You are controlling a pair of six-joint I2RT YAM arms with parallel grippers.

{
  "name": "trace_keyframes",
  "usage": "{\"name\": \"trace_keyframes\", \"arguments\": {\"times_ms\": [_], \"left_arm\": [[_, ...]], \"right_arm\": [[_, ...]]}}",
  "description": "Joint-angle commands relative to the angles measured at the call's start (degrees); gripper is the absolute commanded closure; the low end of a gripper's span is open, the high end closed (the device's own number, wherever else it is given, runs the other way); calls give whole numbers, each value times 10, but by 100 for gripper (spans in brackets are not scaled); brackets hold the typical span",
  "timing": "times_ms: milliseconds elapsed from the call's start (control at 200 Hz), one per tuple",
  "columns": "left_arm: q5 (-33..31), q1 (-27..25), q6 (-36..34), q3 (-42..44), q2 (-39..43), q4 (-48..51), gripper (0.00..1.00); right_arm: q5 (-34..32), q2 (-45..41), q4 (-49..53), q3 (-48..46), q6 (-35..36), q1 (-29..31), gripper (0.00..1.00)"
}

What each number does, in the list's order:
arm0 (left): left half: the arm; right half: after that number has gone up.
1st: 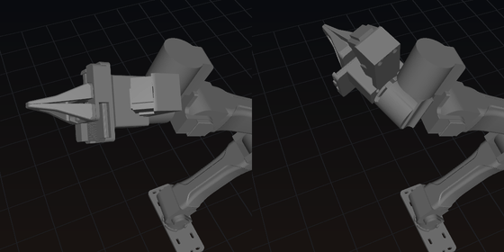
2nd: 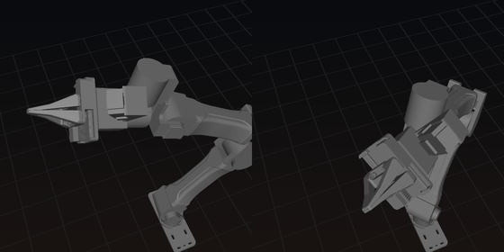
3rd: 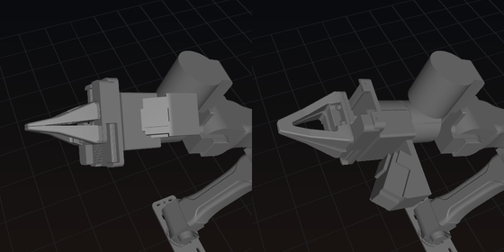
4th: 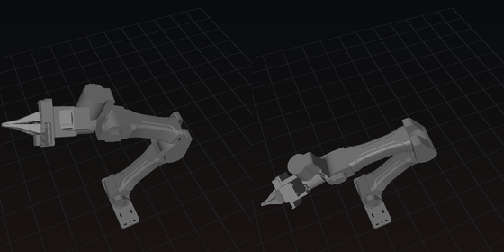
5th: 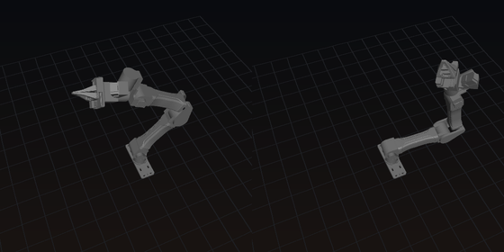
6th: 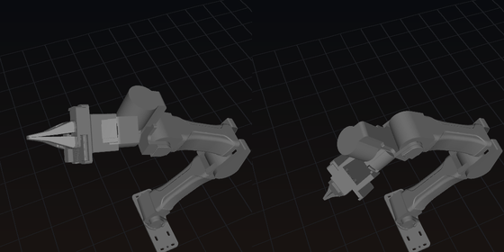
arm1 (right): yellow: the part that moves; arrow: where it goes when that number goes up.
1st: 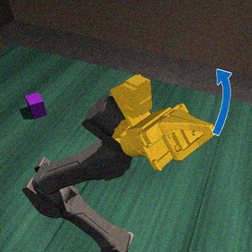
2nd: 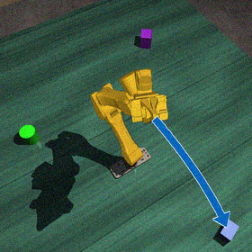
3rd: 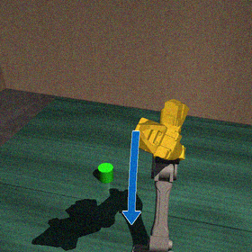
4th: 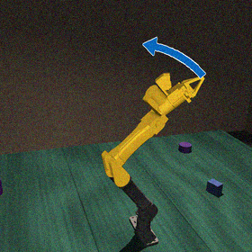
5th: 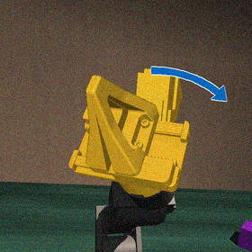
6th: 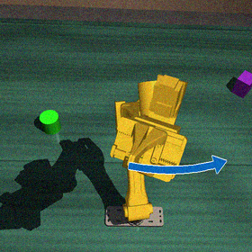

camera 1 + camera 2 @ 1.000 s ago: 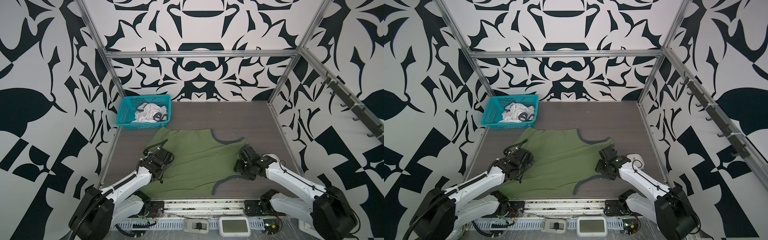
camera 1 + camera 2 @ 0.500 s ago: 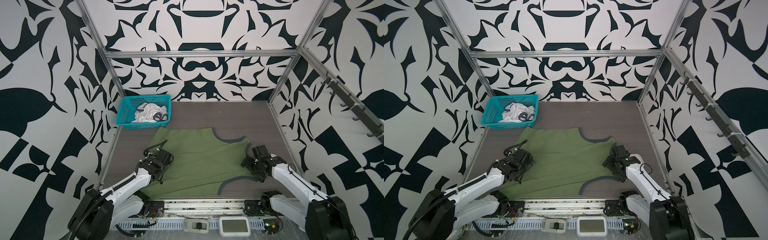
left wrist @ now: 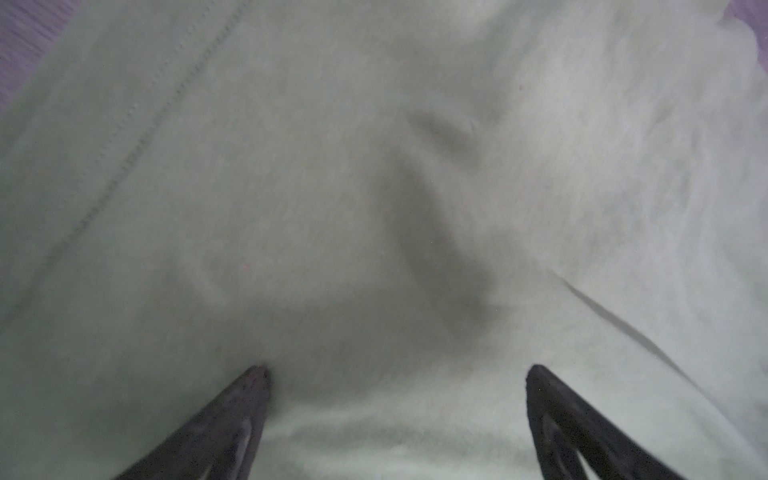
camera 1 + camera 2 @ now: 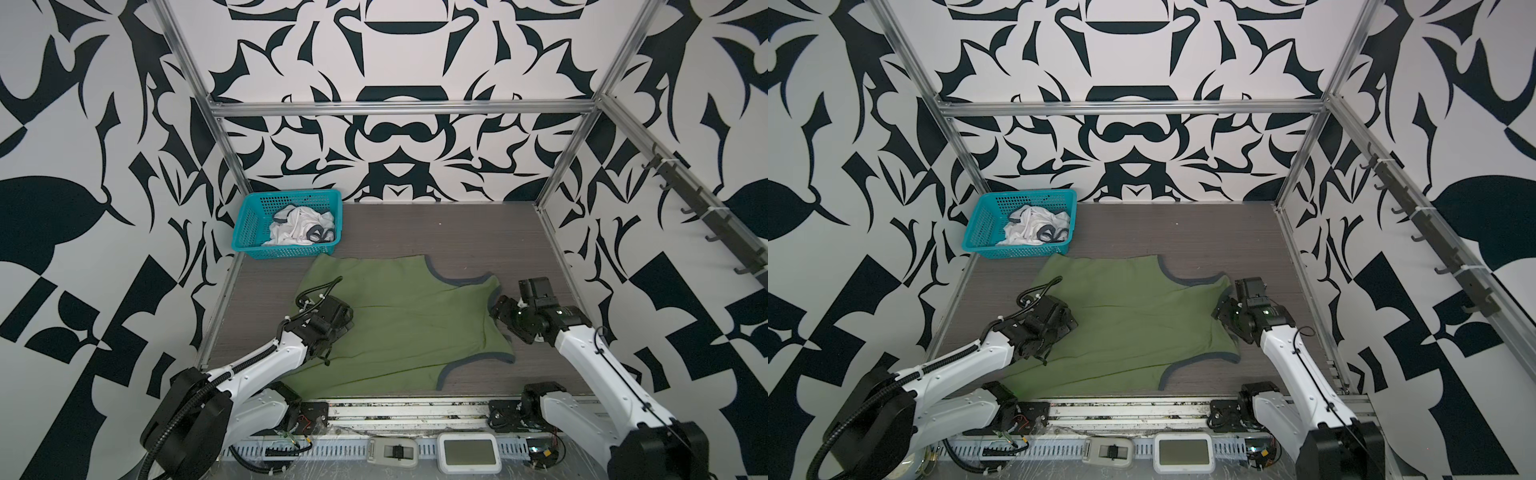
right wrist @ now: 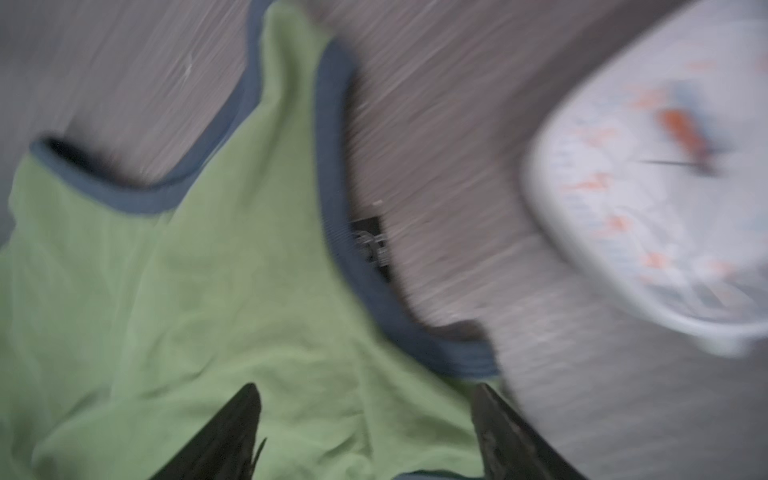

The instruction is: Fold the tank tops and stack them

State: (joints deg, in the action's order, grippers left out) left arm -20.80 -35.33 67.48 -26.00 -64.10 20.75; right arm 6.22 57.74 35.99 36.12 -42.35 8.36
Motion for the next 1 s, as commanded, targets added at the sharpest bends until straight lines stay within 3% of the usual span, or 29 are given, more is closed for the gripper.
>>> {"name": "trace_keyframes", "arguments": {"times_ms": [0,240,485,675,865,1000], "left_arm": [[-11,-2,4,-13,-5,4,1],[-10,-2,12,-6,-7,6,1],[-17,-2,24,8,5,19,1],[-17,-2,29,18,14,21,1],[12,-3,10,15,0,-13,1],[6,-34,4,-10,-17,-14,1]], "right_arm": [[49,53,-66,26,25,32,21],[56,166,-143,27,27,32,23],[-20,250,-103,44,27,5,15],[-58,218,-86,29,29,-46,9],[-30,188,-81,48,52,-47,9],[-26,151,-50,69,70,-46,9]]}}
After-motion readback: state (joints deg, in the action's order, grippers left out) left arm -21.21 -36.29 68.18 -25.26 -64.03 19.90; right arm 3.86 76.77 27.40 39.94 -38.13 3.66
